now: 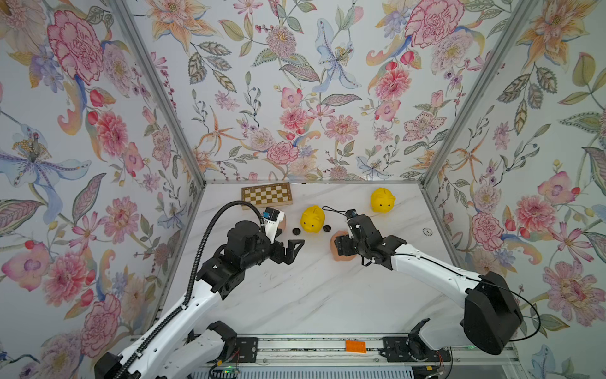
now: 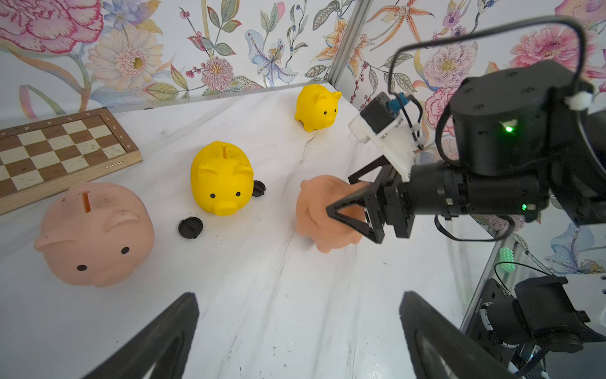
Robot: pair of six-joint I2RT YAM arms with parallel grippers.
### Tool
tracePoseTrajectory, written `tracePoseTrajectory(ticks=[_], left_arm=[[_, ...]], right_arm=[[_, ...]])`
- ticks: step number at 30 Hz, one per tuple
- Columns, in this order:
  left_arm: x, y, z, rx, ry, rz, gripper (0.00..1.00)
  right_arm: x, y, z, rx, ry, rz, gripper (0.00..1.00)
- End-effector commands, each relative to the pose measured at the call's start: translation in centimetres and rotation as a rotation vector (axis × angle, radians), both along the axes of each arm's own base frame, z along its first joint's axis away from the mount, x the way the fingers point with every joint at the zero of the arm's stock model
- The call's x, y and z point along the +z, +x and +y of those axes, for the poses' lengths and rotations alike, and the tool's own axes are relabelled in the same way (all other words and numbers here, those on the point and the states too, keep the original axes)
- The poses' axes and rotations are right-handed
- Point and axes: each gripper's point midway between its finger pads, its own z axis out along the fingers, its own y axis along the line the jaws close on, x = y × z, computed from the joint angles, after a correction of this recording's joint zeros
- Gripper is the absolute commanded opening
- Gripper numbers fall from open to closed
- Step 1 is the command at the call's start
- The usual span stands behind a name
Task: Open piggy banks
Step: Place the piggy bank at the center of the board.
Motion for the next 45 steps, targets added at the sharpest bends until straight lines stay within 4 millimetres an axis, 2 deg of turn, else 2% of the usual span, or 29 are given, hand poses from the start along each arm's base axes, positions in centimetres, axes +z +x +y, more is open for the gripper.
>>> tracePoseTrajectory(ticks=[1, 9, 13, 17, 20, 26, 33, 37, 41, 45], left_arm=[[-0.1, 0.1, 0.4, 0.031, -0.004, -0.007, 0.99], [0.2, 0.0, 1.1, 0.066, -0.014, -0.017, 0.99], [0.2, 0.2, 2.2, 0.126, 0.000, -0.027, 0.99], [-0.4, 0.6, 3.6, 0.202, 0.034, -0.025, 0.99], [-0.4, 0.8, 4.4, 0.244, 0.041, -0.030, 0.99], [-0.7, 1.2, 6.2, 0.338, 0.061, -0.039, 0.99], [-0.1, 1.3, 7.7, 0.399, 0.050, -0.056, 0.99], [0.0, 1.1, 7.5, 0.383, 0.038, -0.057, 0.99], [-0.3, 1.0, 6.8, 0.349, 0.037, -0.034, 0.99], [-0.7, 0.9, 6.4, 0.331, 0.042, -0.017, 0.99]], right_arm=[[1.1, -0.8, 0.6, -0.082, 0.051, -0.055, 0.77], [1.0, -3.6, 4.7, -0.103, 0.056, -0.131, 0.77], [1.4, -4.5, 6.4, -0.140, 0.045, -0.179, 0.78], [0.8, -5.6, 8.5, -0.137, 0.027, -0.191, 0.79], [0.1, -6.2, 9.6, -0.142, 0.022, -0.181, 0.81], [0.8, -6.9, 11.0, -0.122, 0.043, -0.189, 0.89], [2.3, -7.2, 11.7, -0.041, 0.153, -0.174, 0.99], [2.7, -6.9, 11.5, 0.021, 0.233, -0.133, 0.99], [2.8, -5.7, 9.0, 0.000, 0.240, -0.115, 0.99], [1.1, -4.5, 5.2, -0.053, 0.229, -0.056, 0.99]])
